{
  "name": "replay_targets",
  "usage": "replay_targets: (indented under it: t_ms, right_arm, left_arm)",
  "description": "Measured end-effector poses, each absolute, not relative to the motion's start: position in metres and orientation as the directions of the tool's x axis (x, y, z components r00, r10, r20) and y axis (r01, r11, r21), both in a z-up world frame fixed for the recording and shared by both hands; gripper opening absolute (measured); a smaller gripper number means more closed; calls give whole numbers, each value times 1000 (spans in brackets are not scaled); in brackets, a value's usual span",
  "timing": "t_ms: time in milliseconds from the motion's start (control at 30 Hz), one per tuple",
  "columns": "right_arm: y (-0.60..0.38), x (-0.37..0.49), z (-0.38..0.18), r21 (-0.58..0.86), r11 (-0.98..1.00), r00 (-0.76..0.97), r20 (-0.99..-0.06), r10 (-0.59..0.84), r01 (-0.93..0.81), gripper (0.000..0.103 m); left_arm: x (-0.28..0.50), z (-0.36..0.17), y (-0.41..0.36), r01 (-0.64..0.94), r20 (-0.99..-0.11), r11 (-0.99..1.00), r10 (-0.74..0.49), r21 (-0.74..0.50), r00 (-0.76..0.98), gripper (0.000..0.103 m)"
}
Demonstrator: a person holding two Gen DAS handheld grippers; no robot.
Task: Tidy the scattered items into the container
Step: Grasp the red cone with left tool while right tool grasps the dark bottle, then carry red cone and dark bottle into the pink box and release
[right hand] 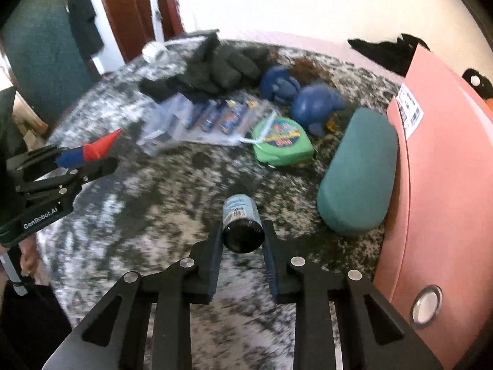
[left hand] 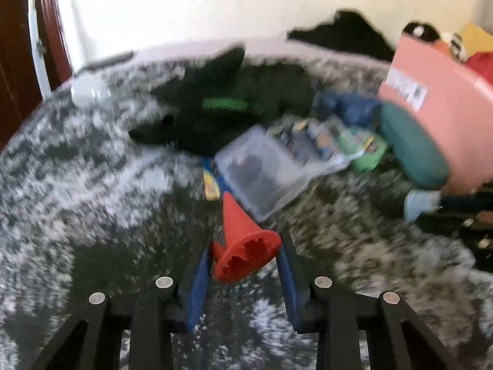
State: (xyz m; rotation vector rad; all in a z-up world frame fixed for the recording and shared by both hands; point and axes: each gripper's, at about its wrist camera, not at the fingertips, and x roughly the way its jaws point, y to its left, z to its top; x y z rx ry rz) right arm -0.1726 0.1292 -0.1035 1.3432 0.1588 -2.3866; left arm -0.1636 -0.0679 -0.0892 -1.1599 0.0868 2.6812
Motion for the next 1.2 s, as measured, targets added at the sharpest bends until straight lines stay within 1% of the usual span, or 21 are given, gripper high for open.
replay_targets:
  t_ms: [233, 533, 900, 1200]
  right_arm:
    - [123, -141, -65, 114, -893, -512, -784, -350, 436, 26]
    - [138, -93, -15, 120, -876, -584, -701, -408, 468, 26]
    - [192, -43, 34, 125, -884, -670, -607, -428, 451, 26]
    - [267, -15, 60, 147, -926, -749, -550, -369, 348, 26]
  left_arm:
    - [-133, -33, -51, -272, -636, -962, 218, -13, -741, 35]
    - [-96, 19, -23, -334, -555, -943, 276, 3, -785, 35]
    - [-71, 47, 45, -429, -506, -903, 359, 24, -784, 35]
    - [-59, 67, 120, -534, -469, -845, 468, 11, -749, 35]
